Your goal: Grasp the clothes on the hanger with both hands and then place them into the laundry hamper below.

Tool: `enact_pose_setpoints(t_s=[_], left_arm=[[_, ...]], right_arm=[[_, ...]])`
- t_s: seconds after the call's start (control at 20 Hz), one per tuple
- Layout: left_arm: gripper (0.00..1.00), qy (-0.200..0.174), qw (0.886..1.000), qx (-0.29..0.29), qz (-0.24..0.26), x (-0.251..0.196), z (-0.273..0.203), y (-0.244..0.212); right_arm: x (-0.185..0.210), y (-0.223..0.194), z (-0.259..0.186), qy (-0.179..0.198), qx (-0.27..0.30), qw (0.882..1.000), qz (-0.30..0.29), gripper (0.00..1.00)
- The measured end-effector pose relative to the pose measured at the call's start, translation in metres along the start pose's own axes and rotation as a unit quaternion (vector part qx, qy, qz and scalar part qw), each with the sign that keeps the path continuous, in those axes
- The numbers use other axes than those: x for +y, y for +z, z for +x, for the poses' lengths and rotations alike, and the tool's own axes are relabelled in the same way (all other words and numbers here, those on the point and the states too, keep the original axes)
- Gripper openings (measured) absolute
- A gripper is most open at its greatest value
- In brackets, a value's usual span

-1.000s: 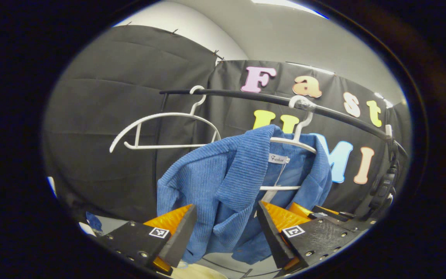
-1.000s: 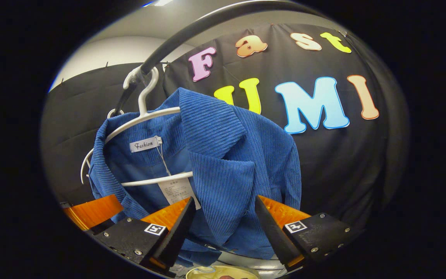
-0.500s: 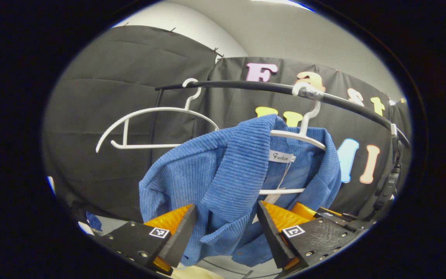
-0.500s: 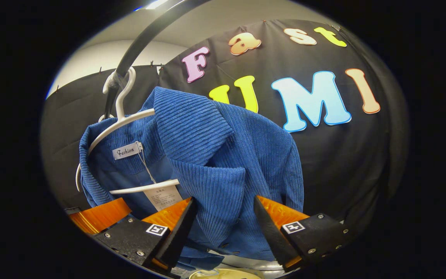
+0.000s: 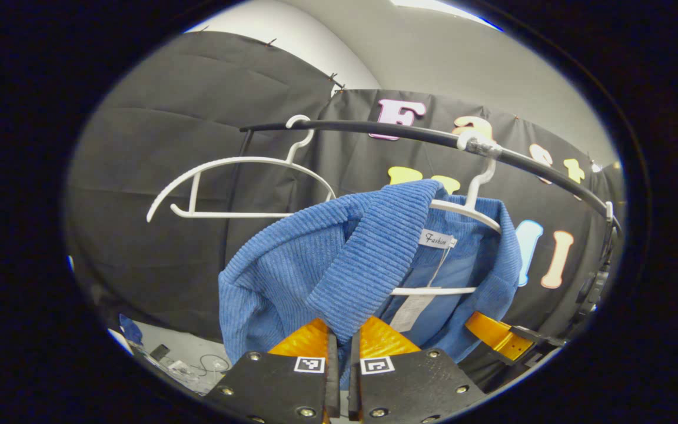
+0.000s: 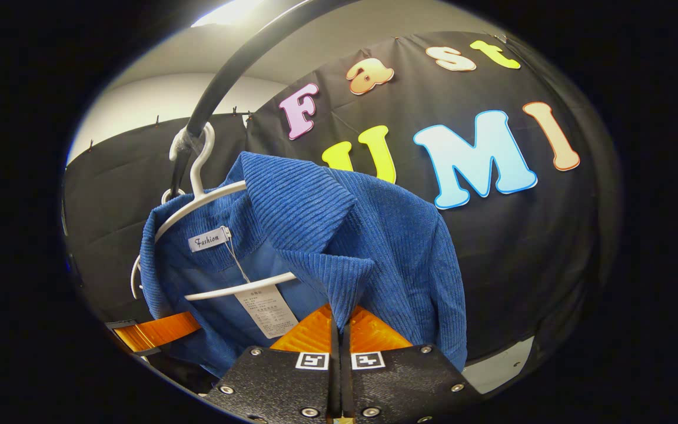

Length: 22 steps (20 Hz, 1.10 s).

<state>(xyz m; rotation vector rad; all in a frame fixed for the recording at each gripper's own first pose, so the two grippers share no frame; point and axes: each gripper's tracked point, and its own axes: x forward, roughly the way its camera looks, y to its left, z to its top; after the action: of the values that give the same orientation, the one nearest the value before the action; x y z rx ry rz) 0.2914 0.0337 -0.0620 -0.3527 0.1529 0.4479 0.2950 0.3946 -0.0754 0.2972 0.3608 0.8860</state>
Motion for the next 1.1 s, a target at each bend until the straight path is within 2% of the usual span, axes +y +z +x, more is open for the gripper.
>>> enact_pose_setpoints(t_s=[0.05,0.1,0.2,0.35,0.65,0.8,0.85,0.95,1.0,1.05,1.1], left_arm=[[0.12,-0.017,1.000,0.000,-0.013,-0.002,-0.004,0.001],[0.12,-0.037,0.999,0.002,-0.020,-0.003,-0.008,0.003],[0.11,-0.051,0.999,0.001,-0.016,-0.002,-0.010,0.003],[0.01,-0.060,0.998,-0.007,-0.006,-0.005,-0.011,0.007],[0.01,-0.067,0.997,-0.034,-0.003,-0.006,-0.037,0.029],[0.01,-0.065,0.996,-0.054,0.000,-0.002,-0.049,0.047],[0.05,-0.065,0.996,-0.055,-0.001,0.000,-0.054,0.054],[0.01,-0.067,0.995,-0.071,-0.003,0.002,-0.065,0.072],[0.05,-0.065,0.995,-0.082,0.001,0.005,-0.069,0.082],[0.01,-0.062,0.994,-0.093,0.006,0.009,-0.073,0.091],[0.05,-0.058,0.993,-0.099,0.009,0.013,-0.073,0.097]], right_arm=[[-0.001,0.001,0.000,0.002,0.000,1.000,-0.003,0.00],[-0.002,0.002,-0.003,-0.002,-0.004,1.000,-0.007,0.00],[-0.006,0.008,-0.006,-0.008,-0.020,1.000,-0.010,0.00],[-0.014,0.010,-0.004,-0.013,-0.027,1.000,-0.009,0.00],[-0.021,0.018,-0.013,-0.025,-0.043,0.999,-0.013,0.00],[-0.042,0.034,-0.016,-0.049,-0.068,0.996,-0.015,0.00],[-0.049,0.042,-0.016,-0.056,-0.077,0.995,-0.014,0.00],[-0.060,0.057,-0.017,-0.065,-0.092,0.994,-0.012,0.00],[-0.062,0.060,-0.019,-0.069,-0.098,0.993,-0.013,0.00],[-0.064,0.064,-0.021,-0.073,-0.103,0.992,-0.015,0.00],[-0.064,0.067,-0.023,-0.077,-0.109,0.991,-0.016,0.00]])
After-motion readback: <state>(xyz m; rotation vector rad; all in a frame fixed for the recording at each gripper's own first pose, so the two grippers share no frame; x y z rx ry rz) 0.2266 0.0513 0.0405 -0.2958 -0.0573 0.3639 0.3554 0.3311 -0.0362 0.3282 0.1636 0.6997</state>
